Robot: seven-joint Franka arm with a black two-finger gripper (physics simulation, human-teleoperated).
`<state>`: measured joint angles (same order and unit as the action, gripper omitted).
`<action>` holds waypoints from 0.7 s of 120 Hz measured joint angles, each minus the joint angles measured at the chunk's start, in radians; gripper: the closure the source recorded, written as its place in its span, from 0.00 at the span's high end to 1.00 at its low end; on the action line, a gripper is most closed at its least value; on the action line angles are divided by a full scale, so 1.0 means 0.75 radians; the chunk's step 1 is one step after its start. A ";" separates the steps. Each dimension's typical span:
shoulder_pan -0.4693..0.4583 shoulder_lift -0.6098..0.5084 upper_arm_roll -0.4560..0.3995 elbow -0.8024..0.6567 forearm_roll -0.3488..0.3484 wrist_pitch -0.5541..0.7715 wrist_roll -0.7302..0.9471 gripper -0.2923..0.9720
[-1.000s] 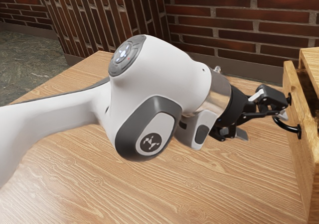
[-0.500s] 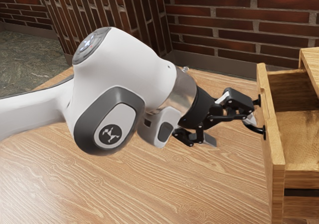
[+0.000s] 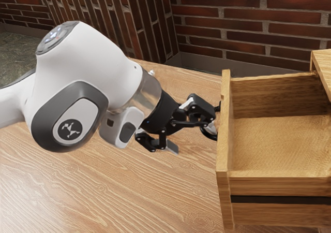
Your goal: Pull the drawer handle with one arm to open the drawer
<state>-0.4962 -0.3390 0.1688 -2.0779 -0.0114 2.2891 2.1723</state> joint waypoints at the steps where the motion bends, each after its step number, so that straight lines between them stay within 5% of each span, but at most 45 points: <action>1: 0.008 -0.005 -0.006 -0.004 0.000 -0.002 0.000 0.77; 25: 0.137 -0.114 -0.067 -0.102 0.001 -0.039 -0.003 0.77; 38: 0.182 -0.161 -0.095 -0.121 -0.002 -0.052 -0.005 0.69; 84: 0.298 -0.308 -0.228 0.032 0.006 -0.158 -0.033 0.76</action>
<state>-0.2727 -0.5697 -0.0025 -2.0538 -0.0067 2.1707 2.1474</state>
